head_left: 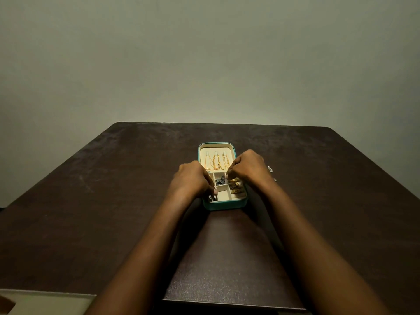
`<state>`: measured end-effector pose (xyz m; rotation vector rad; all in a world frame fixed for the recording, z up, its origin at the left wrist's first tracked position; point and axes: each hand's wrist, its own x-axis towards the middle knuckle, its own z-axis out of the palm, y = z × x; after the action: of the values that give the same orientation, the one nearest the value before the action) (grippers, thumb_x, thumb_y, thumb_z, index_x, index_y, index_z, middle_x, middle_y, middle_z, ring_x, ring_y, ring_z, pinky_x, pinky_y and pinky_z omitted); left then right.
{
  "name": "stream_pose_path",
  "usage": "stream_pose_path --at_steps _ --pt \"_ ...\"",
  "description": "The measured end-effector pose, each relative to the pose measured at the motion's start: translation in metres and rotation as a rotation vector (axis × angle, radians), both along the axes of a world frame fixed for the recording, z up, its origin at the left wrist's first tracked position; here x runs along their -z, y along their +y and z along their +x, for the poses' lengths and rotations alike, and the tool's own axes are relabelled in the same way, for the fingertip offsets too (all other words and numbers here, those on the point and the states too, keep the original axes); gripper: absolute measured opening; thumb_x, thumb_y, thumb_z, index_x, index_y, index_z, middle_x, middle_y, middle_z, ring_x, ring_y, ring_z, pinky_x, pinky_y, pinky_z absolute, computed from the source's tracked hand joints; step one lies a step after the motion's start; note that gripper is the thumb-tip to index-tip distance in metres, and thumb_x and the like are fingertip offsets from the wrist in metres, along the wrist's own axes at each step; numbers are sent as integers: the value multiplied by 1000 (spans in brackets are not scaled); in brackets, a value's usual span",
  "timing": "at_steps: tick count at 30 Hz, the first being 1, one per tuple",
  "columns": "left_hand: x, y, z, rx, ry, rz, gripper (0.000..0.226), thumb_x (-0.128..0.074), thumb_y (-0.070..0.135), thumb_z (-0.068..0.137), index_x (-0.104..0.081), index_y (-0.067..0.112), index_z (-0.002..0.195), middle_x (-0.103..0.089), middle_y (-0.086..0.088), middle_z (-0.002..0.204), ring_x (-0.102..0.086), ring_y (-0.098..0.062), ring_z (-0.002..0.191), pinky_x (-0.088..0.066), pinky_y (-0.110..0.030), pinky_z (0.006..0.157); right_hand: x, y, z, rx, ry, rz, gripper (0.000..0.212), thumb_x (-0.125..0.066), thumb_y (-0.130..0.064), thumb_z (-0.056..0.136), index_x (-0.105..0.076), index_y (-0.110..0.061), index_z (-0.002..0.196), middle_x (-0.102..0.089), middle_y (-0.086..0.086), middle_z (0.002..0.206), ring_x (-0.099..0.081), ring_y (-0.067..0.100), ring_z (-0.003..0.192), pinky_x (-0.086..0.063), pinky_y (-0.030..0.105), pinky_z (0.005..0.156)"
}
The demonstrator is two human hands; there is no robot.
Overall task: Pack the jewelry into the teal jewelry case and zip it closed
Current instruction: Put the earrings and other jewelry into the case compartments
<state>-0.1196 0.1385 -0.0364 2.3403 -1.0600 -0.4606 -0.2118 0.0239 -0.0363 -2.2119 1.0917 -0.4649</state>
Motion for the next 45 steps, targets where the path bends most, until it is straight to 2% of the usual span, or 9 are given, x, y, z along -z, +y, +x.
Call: stream_pose_path --at_steps 4,7,11,16,20,28,36,40,45 --pt "-2 5 5 -38 -128 -13 25 -82 33 67 -74 19 86 -71 -4 95 -65 -23 93 -53 -39 84 2 -3 1 12 -12 8 17 -72 -8 76 -74 -1 91 -71 10 100 -64 18 97 -54 32 81" --pt "-7 9 11 -14 -40 -3 12 -80 21 72 -73 21 82 -71 -2 95 -63 -19 93 -53 -36 86 3 -5 2 22 -16 3 17 -74 -9 75 -74 -1 90 -72 10 97 -65 18 95 -55 36 84" --pt "-13 12 8 36 134 60 19 -78 7 71 -71 12 89 -65 2 79 -57 -6 70 -53 -20 63 4 -8 2 30 -9 13 18 -75 -9 73 -75 -3 89 -72 10 97 -65 19 94 -55 39 84" --pt "-9 4 4 -13 130 91 20 -70 10 78 -66 10 97 -65 -4 96 -62 -14 82 -55 -31 84 4 -8 1 38 -5 12 19 -75 -9 72 -75 -3 90 -72 10 98 -64 19 95 -55 35 79" --pt "-4 0 1 -34 59 135 30 -70 15 77 -64 10 105 -65 -8 107 -62 -20 97 -53 -34 88 4 -10 1 36 -13 26 18 -74 -8 74 -74 0 90 -71 11 98 -63 16 89 -54 30 74" --pt "-7 2 5 -26 70 109 21 -65 9 82 -65 6 103 -65 -11 107 -63 -23 100 -53 -39 91 -1 -25 -10 107 -90 64 17 -75 -9 74 -74 -2 89 -72 9 95 -65 18 94 -54 37 87" --pt "-10 -23 -13 54 -55 -9 19 -65 19 84 -70 10 100 -66 -9 108 -62 -24 99 -53 -37 87 5 -79 -51 360 -197 161 32 -84 -9 56 -75 2 85 -73 17 91 -66 26 85 -55 43 82" --pt "-1 -48 -30 85 -192 -22 21 -62 20 84 -67 12 103 -64 -12 111 -59 -29 103 -49 -34 79 18 -84 -69 395 -273 217 11 -77 1 61 -74 -3 70 -72 16 82 -67 27 81 -56 43 81" --pt "3 -73 -49 163 -285 -96 24 -57 17 86 -68 9 106 -66 -18 105 -58 -35 102 -47 -37 77 32 -82 -80 356 -359 303 20 -67 5 68 -70 -11 58 -64 15 63 -58 24 61 -47 34 62"
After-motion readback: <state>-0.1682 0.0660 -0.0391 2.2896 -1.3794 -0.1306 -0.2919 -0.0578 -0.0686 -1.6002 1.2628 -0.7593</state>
